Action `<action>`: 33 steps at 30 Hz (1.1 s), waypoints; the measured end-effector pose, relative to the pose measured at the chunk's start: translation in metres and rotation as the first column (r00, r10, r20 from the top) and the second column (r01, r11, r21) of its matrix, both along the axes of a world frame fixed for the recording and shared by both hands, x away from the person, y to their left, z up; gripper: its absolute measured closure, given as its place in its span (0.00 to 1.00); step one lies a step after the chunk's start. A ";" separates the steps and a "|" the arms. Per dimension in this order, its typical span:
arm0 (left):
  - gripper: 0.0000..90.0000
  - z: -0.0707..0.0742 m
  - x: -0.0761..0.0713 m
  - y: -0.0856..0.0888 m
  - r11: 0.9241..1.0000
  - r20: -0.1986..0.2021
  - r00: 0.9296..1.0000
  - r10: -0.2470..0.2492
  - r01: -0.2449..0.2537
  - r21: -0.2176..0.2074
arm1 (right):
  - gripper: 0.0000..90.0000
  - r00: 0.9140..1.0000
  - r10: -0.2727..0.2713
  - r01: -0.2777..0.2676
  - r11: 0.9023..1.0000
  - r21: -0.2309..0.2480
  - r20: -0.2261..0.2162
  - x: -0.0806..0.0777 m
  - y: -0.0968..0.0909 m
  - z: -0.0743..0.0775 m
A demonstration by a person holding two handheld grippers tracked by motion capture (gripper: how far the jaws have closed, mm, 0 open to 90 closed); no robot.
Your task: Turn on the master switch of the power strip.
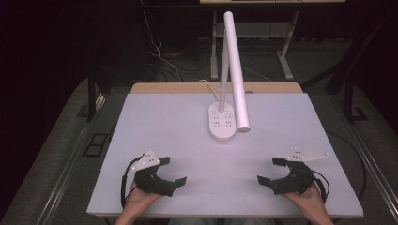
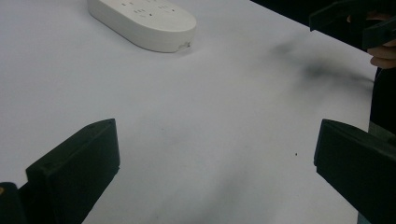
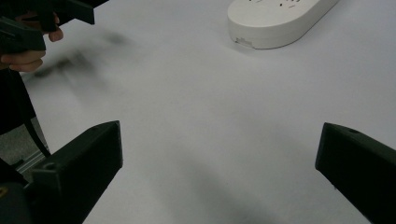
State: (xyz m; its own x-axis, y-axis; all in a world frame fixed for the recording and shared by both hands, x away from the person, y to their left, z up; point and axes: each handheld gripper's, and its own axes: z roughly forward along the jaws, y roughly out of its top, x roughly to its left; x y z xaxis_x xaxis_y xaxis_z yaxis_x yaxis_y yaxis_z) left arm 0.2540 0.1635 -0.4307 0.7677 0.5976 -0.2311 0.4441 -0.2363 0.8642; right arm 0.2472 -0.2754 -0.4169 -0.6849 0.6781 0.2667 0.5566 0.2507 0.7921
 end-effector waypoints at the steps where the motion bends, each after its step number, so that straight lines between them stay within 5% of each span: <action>1: 0.00 0.000 0.000 0.000 1.000 0.000 1.000 0.000 0.000 0.000 | 0.00 1.000 0.001 -0.001 1.000 -0.002 -0.001 0.000 0.000 0.000; 33: 0.00 0.005 0.002 0.000 1.000 -0.015 1.000 -0.019 0.019 0.024 | 0.00 1.000 0.006 -0.007 1.000 -0.022 -0.024 0.000 -0.002 -0.003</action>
